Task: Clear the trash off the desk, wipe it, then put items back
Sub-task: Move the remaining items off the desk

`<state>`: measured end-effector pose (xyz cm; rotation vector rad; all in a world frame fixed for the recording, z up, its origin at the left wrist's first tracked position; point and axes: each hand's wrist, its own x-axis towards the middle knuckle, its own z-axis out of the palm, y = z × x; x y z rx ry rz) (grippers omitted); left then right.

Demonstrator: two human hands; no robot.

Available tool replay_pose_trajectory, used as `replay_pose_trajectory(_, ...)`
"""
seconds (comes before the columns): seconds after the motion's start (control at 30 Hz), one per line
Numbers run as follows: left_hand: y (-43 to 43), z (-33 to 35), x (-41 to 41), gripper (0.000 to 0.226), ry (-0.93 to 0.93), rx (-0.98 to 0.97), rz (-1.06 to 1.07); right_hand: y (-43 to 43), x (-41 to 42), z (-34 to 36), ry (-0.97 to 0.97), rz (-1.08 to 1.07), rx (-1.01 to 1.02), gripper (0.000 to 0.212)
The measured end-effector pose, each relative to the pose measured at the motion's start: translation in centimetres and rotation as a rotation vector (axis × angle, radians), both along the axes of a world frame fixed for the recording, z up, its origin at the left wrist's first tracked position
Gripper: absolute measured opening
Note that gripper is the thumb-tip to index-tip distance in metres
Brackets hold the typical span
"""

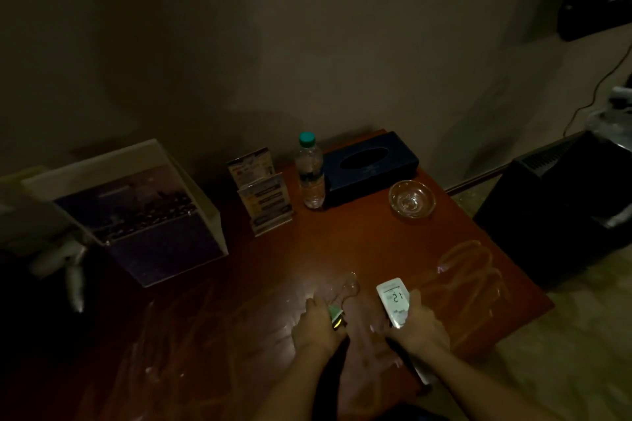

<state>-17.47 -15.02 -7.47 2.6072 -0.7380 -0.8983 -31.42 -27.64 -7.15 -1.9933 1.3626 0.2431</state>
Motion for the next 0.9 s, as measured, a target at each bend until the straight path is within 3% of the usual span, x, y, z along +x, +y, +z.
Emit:
replay_pose_trajectory(0.27,5.8,2.8,-2.7,0.054,-0.07,0.033,-0.139,7.9,-5.6,2.9,0.005,-0.13,-0.004,0.071)
replay_pose_trajectory(0.47,5.0,5.0,-7.8,0.075,-0.069,-0.013,-0.347,12.7,-11.6,5.4,-0.041,-0.359,-0.019,0.065)
replay_pose_trajectory(0.9,1.9,7.5,-29.8,0.061,-0.132,0.01,-0.902,18.5,-34.3,7.4,-0.171,-0.979,0.007,0.067)
